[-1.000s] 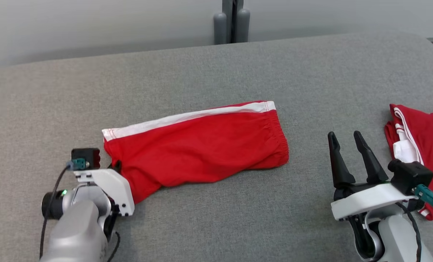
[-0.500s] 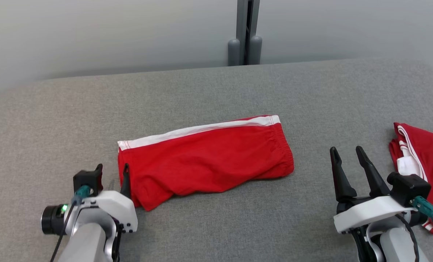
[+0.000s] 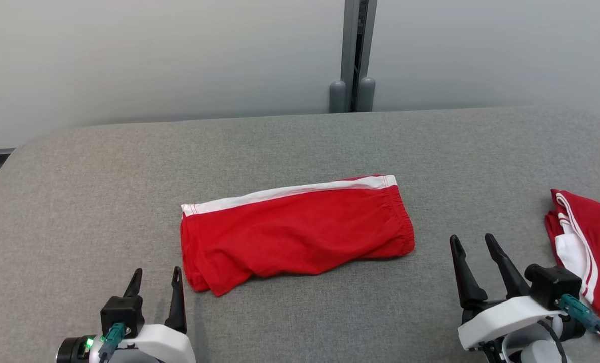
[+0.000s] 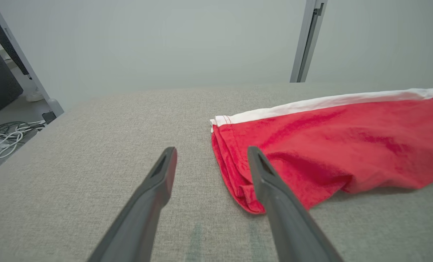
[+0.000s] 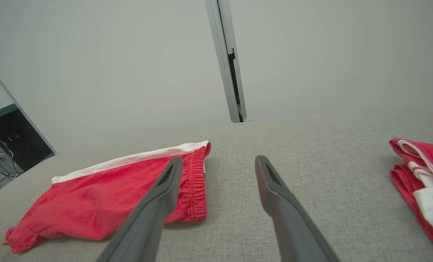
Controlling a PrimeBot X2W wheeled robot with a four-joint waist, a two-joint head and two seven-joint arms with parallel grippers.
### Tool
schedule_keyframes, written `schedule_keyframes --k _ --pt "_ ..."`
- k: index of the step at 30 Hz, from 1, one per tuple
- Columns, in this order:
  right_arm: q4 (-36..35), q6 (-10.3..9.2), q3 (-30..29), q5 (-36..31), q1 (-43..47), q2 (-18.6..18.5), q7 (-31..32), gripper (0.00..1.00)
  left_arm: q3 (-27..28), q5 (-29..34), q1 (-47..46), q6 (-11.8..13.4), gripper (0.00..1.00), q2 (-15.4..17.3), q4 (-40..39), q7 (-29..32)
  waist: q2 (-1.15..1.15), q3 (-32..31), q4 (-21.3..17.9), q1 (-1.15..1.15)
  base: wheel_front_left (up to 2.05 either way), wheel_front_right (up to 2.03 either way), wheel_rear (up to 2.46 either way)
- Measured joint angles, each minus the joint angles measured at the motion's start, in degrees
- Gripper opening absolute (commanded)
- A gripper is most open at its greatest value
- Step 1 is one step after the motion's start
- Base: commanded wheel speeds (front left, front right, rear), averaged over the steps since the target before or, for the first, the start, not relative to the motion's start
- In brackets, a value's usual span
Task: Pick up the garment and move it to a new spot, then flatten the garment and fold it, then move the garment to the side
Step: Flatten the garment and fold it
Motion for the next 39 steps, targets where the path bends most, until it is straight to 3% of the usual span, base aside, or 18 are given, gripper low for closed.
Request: schedule_keyframes --k 10,26,38,39 --pt "2.77 0.0 -0.53 0.05 -4.29 -0.01 -0.01 1.0 -0.3 1.27 -0.02 -2.29 1.0 -0.73 -1.72 0.0 0.0 4.64 3.01 0.0 0.0 0.0 0.0" --pt "15.82 0.0 -5.01 -5.69 -16.25 0.0 -0.01 1.0 -2.63 -1.83 -4.07 -3.19 1.0 -0.88 -1.57 0.0 0.0 13.07 9.51 0.0 0.0 0.0 0.0" --pt "24.31 0.0 1.21 -6.91 -20.23 -0.15 -0.1 1.0 -3.86 -3.33 -6.05 -3.21 1.0 -0.87 -0.78 0.0 0.0 15.51 9.67 0.0 0.0 0.0 0.0" --pt "24.76 0.0 1.63 -6.14 -20.55 -0.18 -0.12 0.93 -3.94 -3.33 -6.1 -3.25 1.0 -0.87 -0.73 0.0 0.0 15.68 9.69 0.0 0.0 0.0 0.0"
